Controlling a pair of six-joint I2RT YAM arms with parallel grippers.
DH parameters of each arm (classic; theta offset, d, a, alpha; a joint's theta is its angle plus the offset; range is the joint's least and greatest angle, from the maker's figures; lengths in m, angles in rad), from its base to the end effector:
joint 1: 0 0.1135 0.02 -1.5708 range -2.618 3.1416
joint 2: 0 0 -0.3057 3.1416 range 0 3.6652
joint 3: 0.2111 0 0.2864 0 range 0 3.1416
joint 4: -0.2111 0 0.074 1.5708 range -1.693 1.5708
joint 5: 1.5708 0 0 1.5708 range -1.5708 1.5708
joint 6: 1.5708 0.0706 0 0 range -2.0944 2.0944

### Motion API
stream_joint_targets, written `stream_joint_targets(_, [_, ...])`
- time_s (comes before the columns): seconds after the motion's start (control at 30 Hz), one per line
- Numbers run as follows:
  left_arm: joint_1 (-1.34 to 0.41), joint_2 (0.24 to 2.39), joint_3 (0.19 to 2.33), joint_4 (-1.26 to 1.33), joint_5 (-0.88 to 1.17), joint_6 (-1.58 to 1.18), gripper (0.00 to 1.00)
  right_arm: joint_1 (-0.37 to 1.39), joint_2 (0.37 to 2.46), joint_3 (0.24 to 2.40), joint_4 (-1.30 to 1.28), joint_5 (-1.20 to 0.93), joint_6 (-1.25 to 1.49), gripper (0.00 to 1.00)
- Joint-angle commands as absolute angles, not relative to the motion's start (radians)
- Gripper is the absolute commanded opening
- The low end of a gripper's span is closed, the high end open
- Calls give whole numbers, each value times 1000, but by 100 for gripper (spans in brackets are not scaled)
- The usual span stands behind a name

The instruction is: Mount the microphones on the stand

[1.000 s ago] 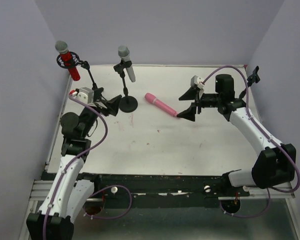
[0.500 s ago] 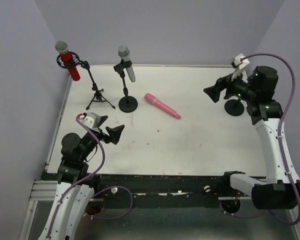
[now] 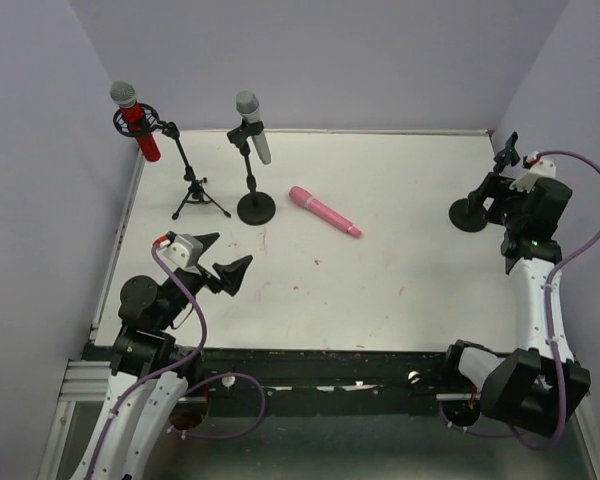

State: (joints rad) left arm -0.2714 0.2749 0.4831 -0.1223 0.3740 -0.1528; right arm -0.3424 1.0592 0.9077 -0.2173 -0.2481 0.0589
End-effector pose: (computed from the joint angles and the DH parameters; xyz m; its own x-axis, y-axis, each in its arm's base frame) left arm 0.1150 -0.0588 0.3251 -0.0097 -0.1444 -0.9895 0.6058 0.7864 -0.1207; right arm 0.2781 -0.0807 0.3458 -0.3325 0.1791 -0.9259 0.1295 0.9812 0.1433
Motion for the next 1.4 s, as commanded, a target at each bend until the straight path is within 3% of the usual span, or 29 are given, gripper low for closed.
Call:
stream_joint_targets(0.0, [-285, 261, 485, -123, 373, -140, 99, -347, 1120, 809, 107, -127, 11, 91])
stream_joint_targets(0.23, [-285, 261, 485, -124, 373, -137, 99, -350, 1337, 626, 731, -207, -155, 97])
stream_joint_targets(0.4, [-285, 267, 485, -127, 368, -132, 99, -348, 1514, 670, 891, -248, -124, 100])
stream_joint_targets(0.6, [-285, 279, 486, -129, 361, -127, 99, -347, 1675, 640, 1210, -264, -146, 95])
stream_joint_targets(0.8, [-285, 294, 485, -130, 364, -126, 99, -347, 1764, 661, 1279, -270, -193, 76])
stream_joint_targets(0.9, [-285, 302, 486, -132, 360, -123, 99, -347, 1764, 666, 1282, -297, -196, 60])
stream_joint_targets(1.1, [-284, 301, 488, -133, 371, -124, 99, -347, 1701, 647, 1253, -451, -198, 17])
stream_joint_targets(1.2, [-284, 298, 485, -127, 382, -126, 99, -347, 1623, 629, 1235, -624, -166, 8])
stream_joint_targets(1.37, [-284, 302, 485, -126, 387, -127, 99, -328, 1496, 630, 1207, -1127, 41, 1])
